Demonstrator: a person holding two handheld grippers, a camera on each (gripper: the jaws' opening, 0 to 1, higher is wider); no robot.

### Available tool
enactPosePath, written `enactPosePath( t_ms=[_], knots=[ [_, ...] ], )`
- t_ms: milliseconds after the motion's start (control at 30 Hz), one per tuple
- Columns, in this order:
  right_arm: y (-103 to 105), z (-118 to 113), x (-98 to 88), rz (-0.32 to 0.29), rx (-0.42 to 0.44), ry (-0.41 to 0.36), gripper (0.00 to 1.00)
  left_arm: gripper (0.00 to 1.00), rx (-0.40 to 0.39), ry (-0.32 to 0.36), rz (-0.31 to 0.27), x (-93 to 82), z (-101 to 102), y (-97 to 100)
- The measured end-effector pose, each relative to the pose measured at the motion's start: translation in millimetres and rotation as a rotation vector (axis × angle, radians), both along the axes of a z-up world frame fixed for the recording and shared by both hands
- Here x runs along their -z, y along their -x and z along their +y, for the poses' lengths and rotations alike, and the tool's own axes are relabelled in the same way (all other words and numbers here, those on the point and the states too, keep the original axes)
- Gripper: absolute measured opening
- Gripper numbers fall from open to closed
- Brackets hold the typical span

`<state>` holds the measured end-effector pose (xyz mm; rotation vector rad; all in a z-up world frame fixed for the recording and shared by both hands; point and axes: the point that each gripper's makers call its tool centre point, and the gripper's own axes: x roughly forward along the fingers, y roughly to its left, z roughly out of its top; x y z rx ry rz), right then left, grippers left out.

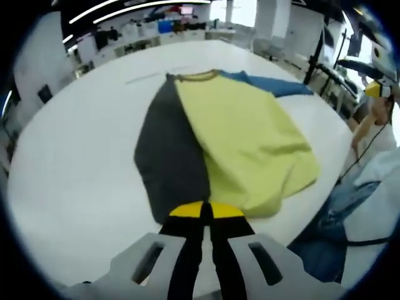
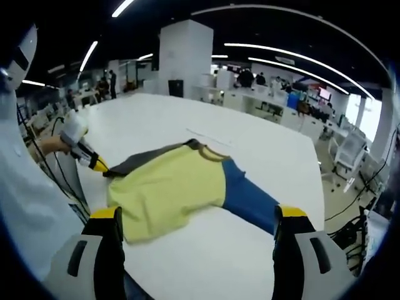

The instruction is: Fold the garment on the visible template until the final outline fits inside the template.

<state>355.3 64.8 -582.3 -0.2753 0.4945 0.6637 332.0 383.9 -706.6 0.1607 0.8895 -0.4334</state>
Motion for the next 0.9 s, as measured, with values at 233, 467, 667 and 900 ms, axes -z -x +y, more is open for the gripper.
enactPosePath(
  t_ms=[233, 467, 667, 900],
  knots=[
    [0.2, 2.5, -0.2, 0.000, -0.004, 0.002, 1.00, 0.00, -0.064, 0.031, -0.025, -12.2, 13.4, -5.3],
    [2.7, 6.4, 1.1, 0.006, -0.009, 0.002, 1.00, 0.00, -0.090, 0.079, -0.051, -24.0, 23.0, -11.3],
    [2.4, 8.1, 0.1, 0.002, -0.007, 0.004, 1.00, 0.00, -0.121, 0.092, -0.079, -33.3, 37.0, -17.3],
    [3.3, 11.9, 2.0, 0.008, -0.003, 0.004, 1.00, 0.00, -0.162, 0.106, -0.117, -39.8, 58.3, -26.2]
  ],
)
